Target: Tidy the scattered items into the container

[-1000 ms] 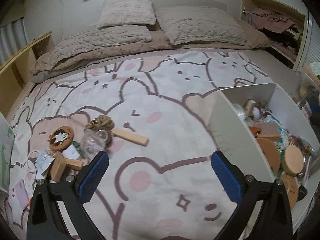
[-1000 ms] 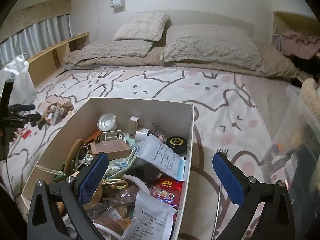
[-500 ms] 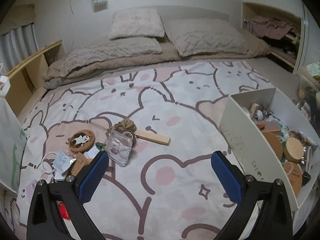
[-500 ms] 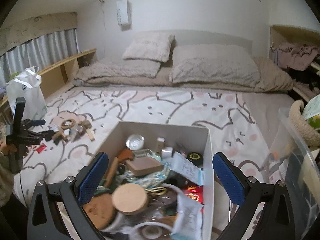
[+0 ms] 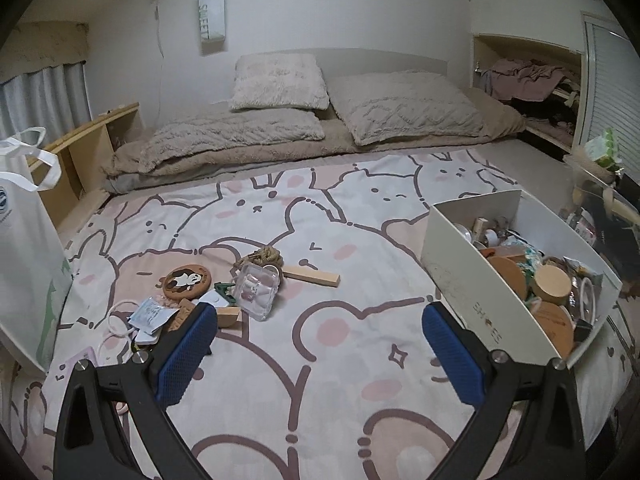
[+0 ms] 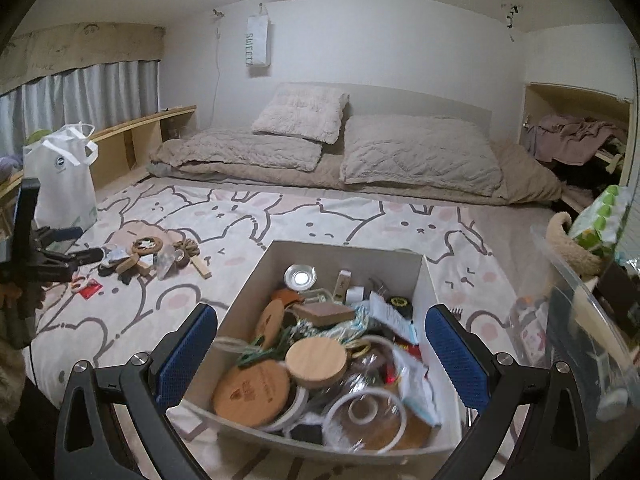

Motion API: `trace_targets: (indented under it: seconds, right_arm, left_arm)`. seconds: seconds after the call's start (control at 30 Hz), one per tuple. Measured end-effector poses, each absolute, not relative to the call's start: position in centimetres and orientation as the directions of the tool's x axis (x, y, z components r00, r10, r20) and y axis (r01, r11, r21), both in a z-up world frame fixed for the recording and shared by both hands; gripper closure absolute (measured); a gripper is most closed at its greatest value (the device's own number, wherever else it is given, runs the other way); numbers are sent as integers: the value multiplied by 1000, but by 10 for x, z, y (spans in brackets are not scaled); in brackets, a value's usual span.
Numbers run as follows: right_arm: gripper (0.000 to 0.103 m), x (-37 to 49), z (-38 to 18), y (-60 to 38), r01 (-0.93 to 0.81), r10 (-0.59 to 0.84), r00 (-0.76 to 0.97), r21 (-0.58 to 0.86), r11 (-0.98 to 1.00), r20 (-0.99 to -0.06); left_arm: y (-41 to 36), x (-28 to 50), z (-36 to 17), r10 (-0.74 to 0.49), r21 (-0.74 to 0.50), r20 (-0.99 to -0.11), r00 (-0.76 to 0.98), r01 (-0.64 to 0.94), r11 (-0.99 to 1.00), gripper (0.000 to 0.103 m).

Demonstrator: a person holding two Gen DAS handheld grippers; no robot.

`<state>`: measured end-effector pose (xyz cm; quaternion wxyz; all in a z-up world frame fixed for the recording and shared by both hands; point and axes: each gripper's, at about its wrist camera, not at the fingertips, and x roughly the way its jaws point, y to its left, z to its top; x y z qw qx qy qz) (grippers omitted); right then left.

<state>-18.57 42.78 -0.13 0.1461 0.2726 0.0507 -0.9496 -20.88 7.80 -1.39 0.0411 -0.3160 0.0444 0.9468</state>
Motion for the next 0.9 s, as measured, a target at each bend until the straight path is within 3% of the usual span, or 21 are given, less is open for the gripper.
trace_targets:
  seconds: [0.63, 0.9]
  right_arm:
    - [0, -89, -1, 389, 263, -196, -860, -79, -962, -472]
    - [0, -62, -6, 373, 273, -193, -868, -115, -955, -457]
  left_arm:
    - [104, -107, 3, 163, -53, -520, -839, -159, -986, 0]
    - [107, -83, -3, 144, -40, -509, -849, -144, -989, 0]
